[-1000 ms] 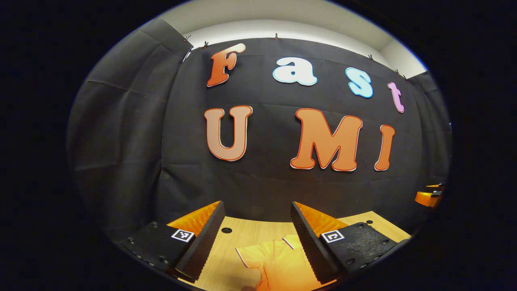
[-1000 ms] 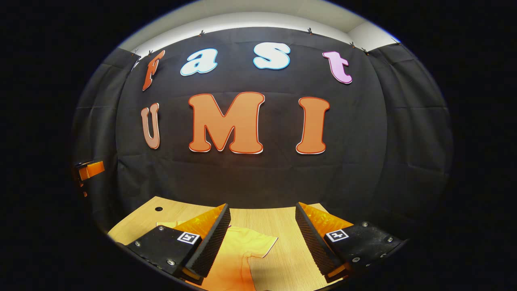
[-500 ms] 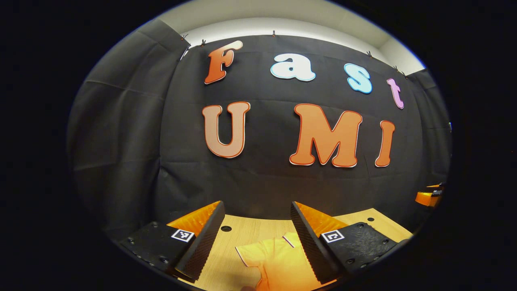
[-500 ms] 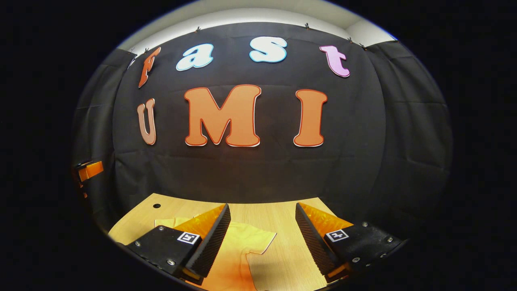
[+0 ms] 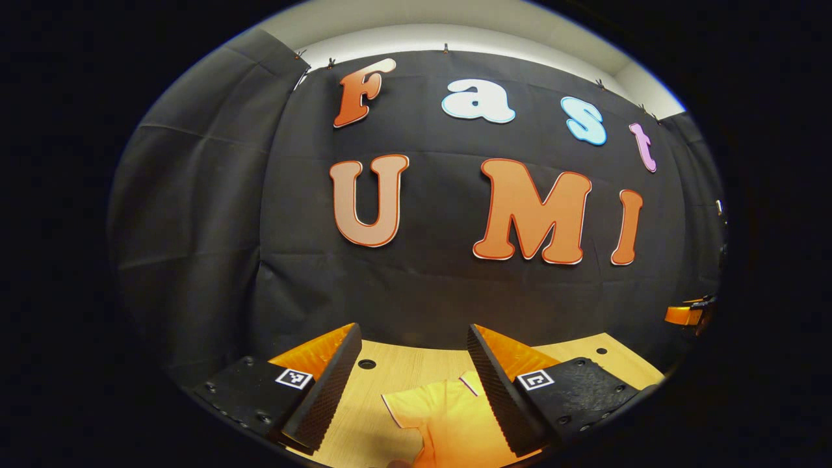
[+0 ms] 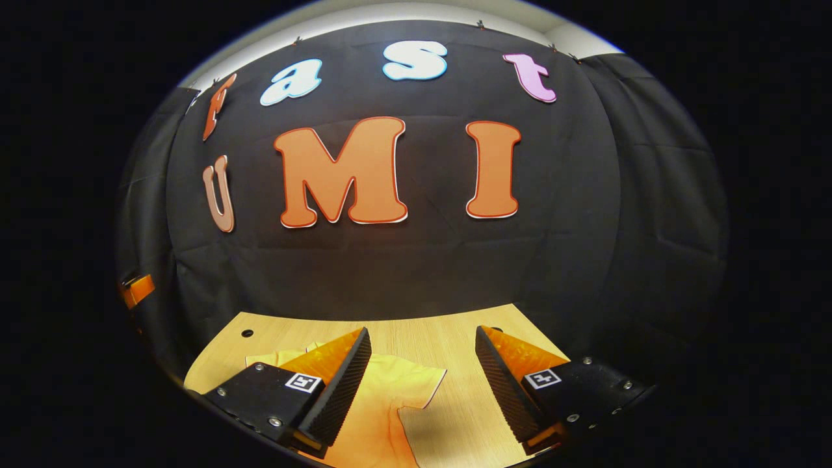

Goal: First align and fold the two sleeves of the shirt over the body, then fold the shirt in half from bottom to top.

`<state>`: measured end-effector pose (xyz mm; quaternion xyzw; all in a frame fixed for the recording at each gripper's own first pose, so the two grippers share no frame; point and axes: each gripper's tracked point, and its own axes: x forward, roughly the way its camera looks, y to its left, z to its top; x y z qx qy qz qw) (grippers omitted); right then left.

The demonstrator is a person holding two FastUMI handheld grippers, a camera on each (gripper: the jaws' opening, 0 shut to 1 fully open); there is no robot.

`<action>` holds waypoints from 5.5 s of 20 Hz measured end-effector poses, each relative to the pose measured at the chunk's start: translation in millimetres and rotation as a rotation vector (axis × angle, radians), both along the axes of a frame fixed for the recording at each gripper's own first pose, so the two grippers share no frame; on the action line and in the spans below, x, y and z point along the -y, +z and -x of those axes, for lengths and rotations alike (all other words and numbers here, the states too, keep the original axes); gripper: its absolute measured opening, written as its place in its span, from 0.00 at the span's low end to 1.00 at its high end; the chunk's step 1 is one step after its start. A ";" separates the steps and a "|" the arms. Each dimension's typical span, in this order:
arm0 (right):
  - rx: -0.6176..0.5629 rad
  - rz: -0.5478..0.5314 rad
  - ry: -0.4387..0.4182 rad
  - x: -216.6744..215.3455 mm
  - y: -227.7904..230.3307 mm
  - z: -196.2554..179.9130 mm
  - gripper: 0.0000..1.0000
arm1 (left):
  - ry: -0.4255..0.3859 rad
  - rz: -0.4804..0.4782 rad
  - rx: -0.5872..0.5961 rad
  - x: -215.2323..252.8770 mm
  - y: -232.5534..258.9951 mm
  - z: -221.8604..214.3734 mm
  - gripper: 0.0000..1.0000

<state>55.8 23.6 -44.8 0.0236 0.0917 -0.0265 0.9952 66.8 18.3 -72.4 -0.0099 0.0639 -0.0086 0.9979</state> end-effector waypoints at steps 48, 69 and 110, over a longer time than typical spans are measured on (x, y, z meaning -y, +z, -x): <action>-1.122 -0.200 -0.256 10.7 -347.7 -136.4 0.98 | 0.110 -0.069 -0.224 -69.1 -85.0 -73.3 0.98; -0.996 -0.122 -0.192 -4.8 -331.7 -146.4 0.00 | 0.158 -0.029 -0.226 -104.5 -83.5 -55.3 0.98; -0.722 -0.095 0.328 -243.5 -214.8 -113.1 0.99 | 0.051 0.153 -0.372 -140.0 -144.9 -32.9 0.98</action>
